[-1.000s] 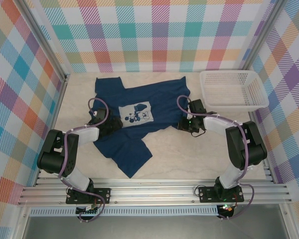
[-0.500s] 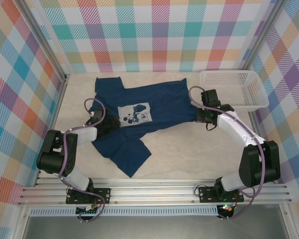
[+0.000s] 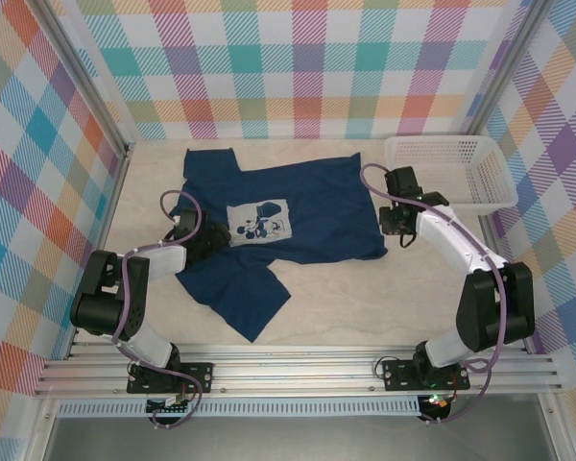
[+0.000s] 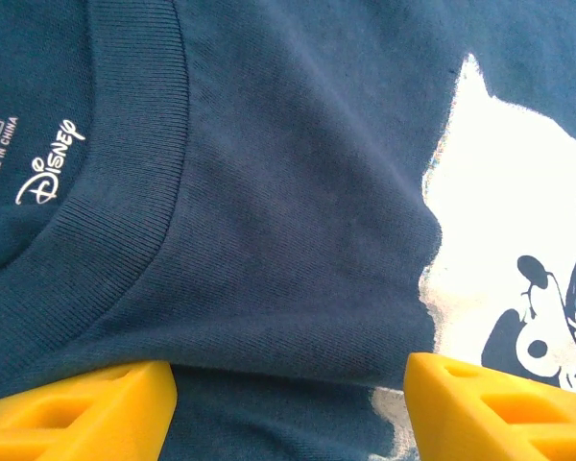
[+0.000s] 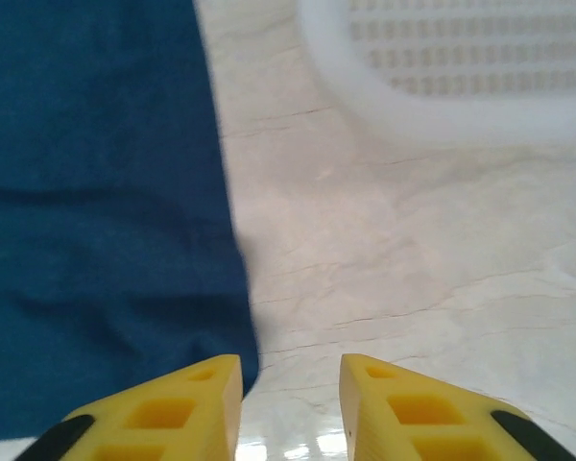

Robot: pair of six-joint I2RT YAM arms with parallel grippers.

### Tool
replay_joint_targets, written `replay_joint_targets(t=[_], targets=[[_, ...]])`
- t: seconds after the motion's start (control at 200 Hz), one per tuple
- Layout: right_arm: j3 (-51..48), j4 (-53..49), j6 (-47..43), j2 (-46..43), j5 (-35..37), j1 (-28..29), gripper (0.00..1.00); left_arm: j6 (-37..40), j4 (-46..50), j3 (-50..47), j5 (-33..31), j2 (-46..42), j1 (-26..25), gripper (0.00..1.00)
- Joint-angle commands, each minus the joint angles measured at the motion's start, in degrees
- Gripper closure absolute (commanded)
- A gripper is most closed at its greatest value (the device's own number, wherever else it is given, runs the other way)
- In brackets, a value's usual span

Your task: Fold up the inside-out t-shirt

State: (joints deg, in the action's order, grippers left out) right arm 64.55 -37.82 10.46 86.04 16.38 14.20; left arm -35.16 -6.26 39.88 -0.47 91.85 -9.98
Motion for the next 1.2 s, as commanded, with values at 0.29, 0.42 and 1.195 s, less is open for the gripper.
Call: replay_joint_targets(t=[0.29, 0.42, 1.195], targets=[[-13.7, 9.4, 11.9, 1.3, -21.4, -3.1, 0.52, 0.1, 5.7, -2.5, 0.6, 2.3, 1.2, 0.34], [-15.7, 13.0, 14.6, 2.3, -25.0, -4.6, 0.49, 0.1, 5.5, -2.4, 0.6, 2.3, 1.2, 0.34], [-21.8, 22.8, 20.8, -0.9, -22.9, -6.7, 0.98, 0.2, 5.4, -2.6, 0.6, 2.1, 1.2, 0.34]])
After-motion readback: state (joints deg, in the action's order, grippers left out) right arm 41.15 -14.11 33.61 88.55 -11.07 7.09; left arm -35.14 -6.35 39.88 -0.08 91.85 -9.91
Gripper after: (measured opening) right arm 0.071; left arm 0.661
